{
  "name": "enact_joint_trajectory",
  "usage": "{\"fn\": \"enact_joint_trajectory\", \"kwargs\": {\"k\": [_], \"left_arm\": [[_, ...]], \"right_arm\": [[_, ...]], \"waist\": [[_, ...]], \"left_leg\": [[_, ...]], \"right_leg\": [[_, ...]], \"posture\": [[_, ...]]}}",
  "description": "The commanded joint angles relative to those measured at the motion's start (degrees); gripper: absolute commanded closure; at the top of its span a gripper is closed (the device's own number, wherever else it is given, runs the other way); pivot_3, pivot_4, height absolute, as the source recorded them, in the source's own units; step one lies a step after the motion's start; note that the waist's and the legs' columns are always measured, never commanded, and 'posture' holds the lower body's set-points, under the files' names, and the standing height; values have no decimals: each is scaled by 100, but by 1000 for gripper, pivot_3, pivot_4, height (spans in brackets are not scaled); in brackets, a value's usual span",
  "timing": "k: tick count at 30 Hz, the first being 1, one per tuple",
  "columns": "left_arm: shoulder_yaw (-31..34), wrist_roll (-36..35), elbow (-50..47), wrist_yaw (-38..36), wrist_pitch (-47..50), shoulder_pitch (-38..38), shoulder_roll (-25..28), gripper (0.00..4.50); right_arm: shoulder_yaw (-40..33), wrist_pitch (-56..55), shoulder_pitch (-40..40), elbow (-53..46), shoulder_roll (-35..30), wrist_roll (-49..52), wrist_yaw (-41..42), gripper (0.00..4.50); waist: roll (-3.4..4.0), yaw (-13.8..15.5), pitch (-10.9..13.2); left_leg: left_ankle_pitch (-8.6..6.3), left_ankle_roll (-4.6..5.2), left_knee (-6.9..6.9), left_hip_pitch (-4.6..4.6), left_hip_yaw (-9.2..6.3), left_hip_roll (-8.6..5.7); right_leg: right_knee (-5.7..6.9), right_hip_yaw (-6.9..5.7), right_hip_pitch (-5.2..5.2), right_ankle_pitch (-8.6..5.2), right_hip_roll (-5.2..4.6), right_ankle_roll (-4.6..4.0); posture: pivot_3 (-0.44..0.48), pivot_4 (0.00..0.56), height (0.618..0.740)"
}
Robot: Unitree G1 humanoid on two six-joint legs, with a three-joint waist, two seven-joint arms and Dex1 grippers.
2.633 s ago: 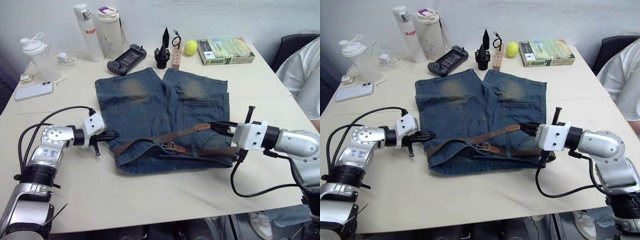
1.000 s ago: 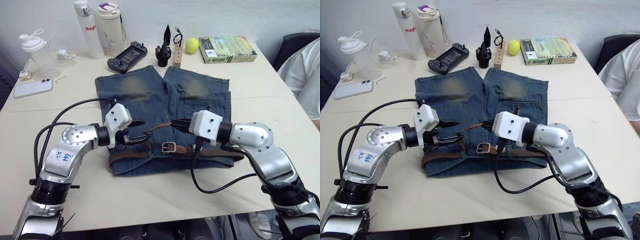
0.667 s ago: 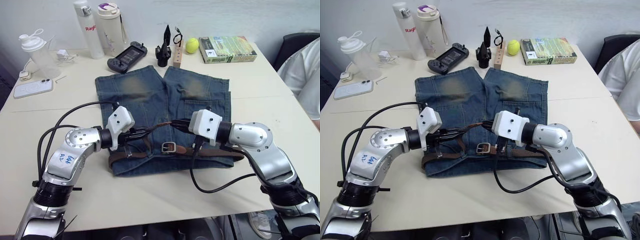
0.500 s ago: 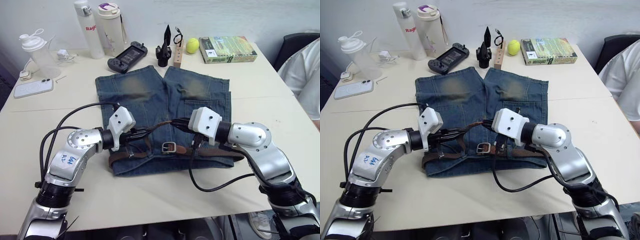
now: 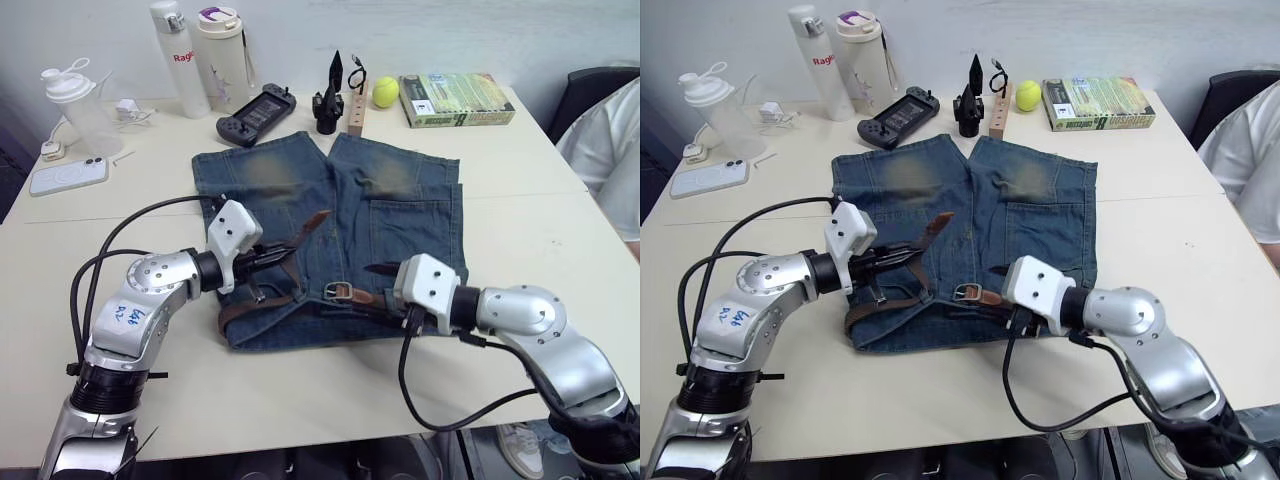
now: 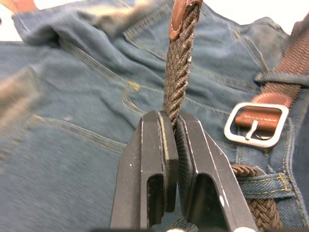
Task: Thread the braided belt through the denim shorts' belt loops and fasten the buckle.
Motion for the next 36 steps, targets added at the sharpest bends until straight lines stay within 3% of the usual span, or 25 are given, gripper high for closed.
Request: {"fn": "enact_joint_trajectory", "kwargs": {"k": [1,11,14,17,19,20,28,36], "left_arm": [[141,-74,-84,12,-5,-75,3,4500],[117,-55,-84,-63,15,-38,62,4500],[79,-17,-88,-80,-6,9,73,4500],[58,7,-83,-78,-19,28,67,4500],[38,26,-85,-101,-25,37,86,4500],[18,46,-84,-120,-31,39,109,4500],[-480,320,-290,-448,91,168,561,4500],[-507,87,-793,-881,361,556,926,4500]], "right_arm": [[221,-172,113,106,138,-404,-362,1136],[296,-99,102,438,491,-825,-842,1136],[226,81,95,362,622,-719,-911,1916],[203,287,53,290,651,-677,-896,3214],[181,437,-16,289,683,-689,-941,4311],[162,519,-59,285,710,-675,-964,4449],[-207,1948,-429,33,1427,-171,-1379,4434],[-392,2879,-615,-180,1938,43,-1935,4434]], "waist": [[0,2,0],[0,35,0],[0,35,0],[0,34,0],[0,36,0],[0,37,0],[0,32,0],[1,7,0]], "left_leg": [[0,0,1,0,0,0],[0,0,8,0,0,0],[0,0,10,0,0,0],[0,0,11,0,0,0],[0,0,11,0,0,0],[0,0,11,0,0,0],[0,0,9,-1,0,1],[-1,-1,4,-2,2,1]], "right_leg": [[0,-1,0,0,0,0],[3,0,1,0,2,0],[4,-1,1,0,2,0],[6,0,1,0,2,0],[6,1,1,0,2,0],[6,0,1,0,2,1],[10,2,-2,0,4,0],[9,14,-6,0,3,0]], "posture": [[0,150,720],[0,150,720],[0,150,720],[0,150,720],[0,150,720],[0,150,720],[0,150,720],[0,150,720]]}}
